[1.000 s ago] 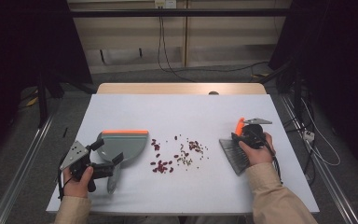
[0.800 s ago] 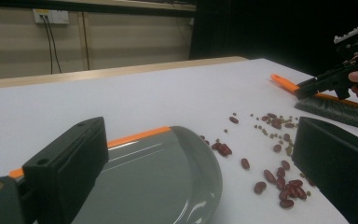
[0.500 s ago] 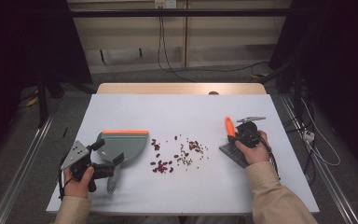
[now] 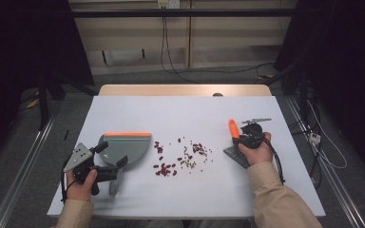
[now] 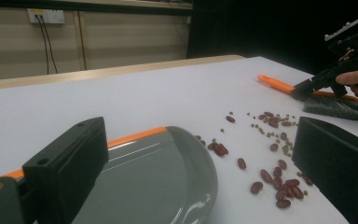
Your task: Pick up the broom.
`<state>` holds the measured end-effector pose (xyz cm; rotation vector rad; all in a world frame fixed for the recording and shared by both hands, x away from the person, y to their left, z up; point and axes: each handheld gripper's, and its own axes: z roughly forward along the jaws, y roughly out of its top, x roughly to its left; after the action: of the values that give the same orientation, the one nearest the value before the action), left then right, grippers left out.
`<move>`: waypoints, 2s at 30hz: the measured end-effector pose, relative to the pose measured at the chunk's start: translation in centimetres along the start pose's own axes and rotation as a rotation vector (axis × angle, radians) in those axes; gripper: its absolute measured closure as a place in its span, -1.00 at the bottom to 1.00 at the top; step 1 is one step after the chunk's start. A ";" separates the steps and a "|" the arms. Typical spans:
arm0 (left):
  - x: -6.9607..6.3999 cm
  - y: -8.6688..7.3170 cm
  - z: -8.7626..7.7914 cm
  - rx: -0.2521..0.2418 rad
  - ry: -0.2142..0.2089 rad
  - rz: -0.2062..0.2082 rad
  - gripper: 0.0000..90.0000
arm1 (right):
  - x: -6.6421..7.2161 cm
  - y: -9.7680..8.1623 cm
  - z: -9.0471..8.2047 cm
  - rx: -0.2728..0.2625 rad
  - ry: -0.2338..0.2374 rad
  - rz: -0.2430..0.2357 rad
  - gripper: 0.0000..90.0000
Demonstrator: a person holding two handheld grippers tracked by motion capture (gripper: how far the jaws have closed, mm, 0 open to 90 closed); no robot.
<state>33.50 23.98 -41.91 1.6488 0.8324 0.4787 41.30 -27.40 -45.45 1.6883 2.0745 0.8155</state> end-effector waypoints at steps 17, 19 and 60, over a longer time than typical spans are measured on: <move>0.0 0.4 0.0 -0.017 0.014 -0.006 -0.92 | 0.1 0.6 0.0 0.032 -0.020 0.047 0.53; -0.1 0.4 0.0 -0.020 0.011 -0.008 -0.92 | 0.2 0.7 0.0 0.039 -0.021 0.047 0.54; -1.9 2.4 0.3 -0.058 -0.022 0.013 -0.92 | 0.1 1.3 -7.7 -0.357 0.320 0.154 0.60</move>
<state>33.09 22.18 -39.42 1.6043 0.7849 0.4881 37.66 -28.84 -38.64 1.6116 1.8528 1.4921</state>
